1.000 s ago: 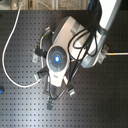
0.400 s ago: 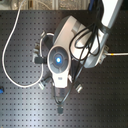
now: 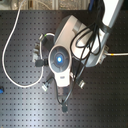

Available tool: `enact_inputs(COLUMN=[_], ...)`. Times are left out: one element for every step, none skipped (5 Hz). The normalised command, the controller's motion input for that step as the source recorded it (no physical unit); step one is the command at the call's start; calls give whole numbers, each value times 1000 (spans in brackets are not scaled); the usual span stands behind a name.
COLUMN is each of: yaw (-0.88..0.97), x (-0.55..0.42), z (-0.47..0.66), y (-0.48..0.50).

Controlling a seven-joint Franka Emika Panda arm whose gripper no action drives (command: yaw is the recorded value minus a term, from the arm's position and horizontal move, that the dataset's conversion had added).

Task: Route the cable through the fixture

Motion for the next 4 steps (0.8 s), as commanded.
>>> enact_inputs(yaw=[326,94,20,0], x=[-233,-81,17,26], z=[3,104,747,681], y=[-183,118,174,26])
